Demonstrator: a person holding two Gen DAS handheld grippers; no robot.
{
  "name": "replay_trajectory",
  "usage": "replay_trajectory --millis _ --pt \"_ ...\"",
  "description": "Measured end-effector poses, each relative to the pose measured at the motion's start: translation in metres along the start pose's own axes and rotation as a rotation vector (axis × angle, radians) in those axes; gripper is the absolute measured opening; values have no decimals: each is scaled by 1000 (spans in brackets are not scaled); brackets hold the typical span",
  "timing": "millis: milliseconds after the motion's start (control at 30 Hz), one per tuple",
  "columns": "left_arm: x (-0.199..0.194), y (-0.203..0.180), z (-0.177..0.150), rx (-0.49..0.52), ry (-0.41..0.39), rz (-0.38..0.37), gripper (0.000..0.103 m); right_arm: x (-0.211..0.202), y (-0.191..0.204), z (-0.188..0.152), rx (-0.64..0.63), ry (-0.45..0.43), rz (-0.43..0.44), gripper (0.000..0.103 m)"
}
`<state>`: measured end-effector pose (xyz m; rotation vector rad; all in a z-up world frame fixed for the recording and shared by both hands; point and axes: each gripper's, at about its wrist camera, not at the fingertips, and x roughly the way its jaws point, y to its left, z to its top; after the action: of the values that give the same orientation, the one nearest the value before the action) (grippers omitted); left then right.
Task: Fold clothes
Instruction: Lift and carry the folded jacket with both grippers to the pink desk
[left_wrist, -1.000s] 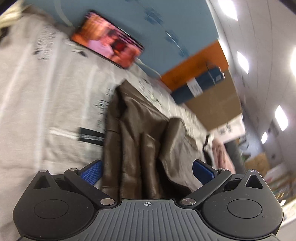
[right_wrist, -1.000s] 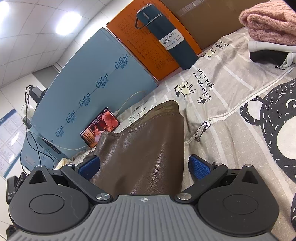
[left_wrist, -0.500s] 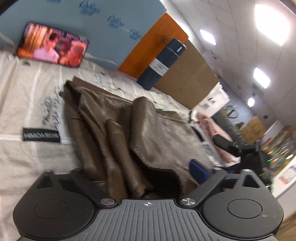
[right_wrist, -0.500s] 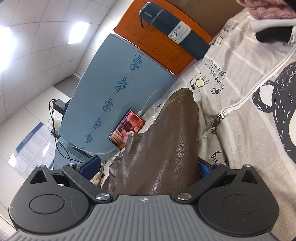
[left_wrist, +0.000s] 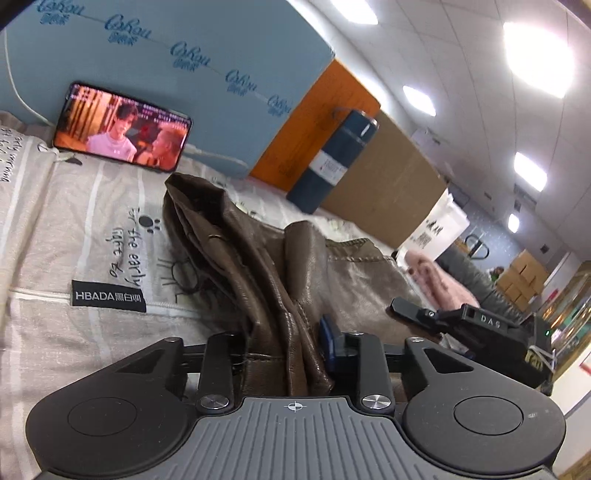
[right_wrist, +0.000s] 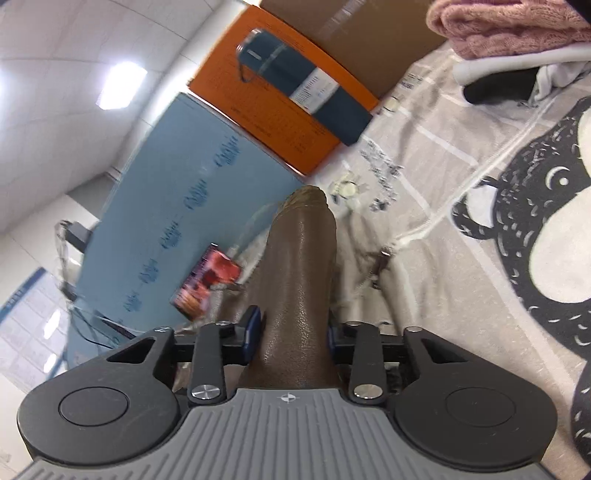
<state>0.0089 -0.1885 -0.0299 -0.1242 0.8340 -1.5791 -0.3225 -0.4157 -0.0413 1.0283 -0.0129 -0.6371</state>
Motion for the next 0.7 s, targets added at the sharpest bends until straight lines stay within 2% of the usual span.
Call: replay_trajectory --millis 67,233,333,500,700 --pt "-10 -3 -1 -7 -14 -2 24 -1 8 -3 23 9 10 22" --pt "-43 -4 -4 -44 -65 -19 24 2 37 -17 87 47 21 21" --pt "-73 0 -7 -56 -126 -10 24 6 55 -25 116 74 37 21" --pt "-126 15 -13 -89 -264 9 23 31 97 -44 65 129 70 20" --pt "-185 43 -19 -175 -413 81 22 78 166 -76 -31 208 137 20"
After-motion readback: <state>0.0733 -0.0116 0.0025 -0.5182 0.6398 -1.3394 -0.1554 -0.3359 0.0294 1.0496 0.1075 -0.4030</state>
